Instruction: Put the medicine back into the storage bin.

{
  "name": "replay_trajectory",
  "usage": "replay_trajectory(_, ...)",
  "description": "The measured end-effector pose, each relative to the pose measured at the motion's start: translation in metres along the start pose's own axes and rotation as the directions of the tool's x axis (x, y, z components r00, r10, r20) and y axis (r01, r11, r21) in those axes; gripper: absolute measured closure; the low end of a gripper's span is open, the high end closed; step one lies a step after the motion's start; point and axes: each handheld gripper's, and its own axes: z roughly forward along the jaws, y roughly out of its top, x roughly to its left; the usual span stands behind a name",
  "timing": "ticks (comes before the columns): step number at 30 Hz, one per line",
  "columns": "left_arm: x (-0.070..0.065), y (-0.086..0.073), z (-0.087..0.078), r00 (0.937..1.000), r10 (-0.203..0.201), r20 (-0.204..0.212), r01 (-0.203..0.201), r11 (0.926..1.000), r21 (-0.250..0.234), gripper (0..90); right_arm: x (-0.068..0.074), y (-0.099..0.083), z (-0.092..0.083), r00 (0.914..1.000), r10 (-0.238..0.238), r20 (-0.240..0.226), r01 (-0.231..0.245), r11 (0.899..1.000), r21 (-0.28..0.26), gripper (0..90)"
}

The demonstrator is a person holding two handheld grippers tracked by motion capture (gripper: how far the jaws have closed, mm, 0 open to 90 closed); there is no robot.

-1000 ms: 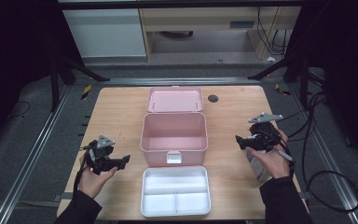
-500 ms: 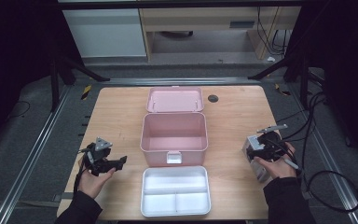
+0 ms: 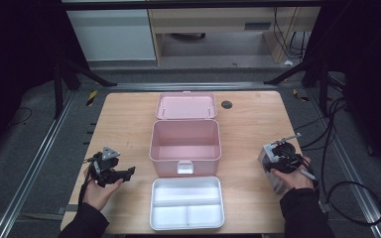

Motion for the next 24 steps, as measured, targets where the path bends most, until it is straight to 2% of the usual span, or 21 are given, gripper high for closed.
replay_trajectory(4,0.000,0.000,0.002,1.0000,0.004,0.002,-0.004,0.9999,0.013,28.4,-0.001,0.001,0.000,0.9997,0.025,-0.008,-0.025,0.999,0.022,54.4)
replay_trajectory(11,-0.002,0.000,0.002,0.9998,0.017,0.013,-0.017,0.9998,0.012,28.7,-0.002,0.005,-0.001,0.9993,0.021,-0.032,-0.020,0.999,0.037,56.5)
replay_trajectory(17,-0.001,0.001,0.001,0.9999,0.010,0.014,-0.010,0.9999,0.004,28.5,0.003,0.012,-0.016,0.9984,-0.018,-0.054,0.016,0.999,-0.037,56.5)
replay_trajectory(21,0.000,0.000,0.001,0.9999,0.005,0.015,-0.005,1.0000,0.001,28.6,0.006,0.018,-0.026,0.9970,-0.036,-0.068,0.031,0.997,-0.065,56.5)
replay_trajectory(24,-0.001,0.000,0.002,0.9998,0.011,0.015,-0.011,0.9999,0.005,28.5,0.008,0.028,-0.036,0.9964,-0.046,-0.072,0.039,0.995,-0.095,56.5)
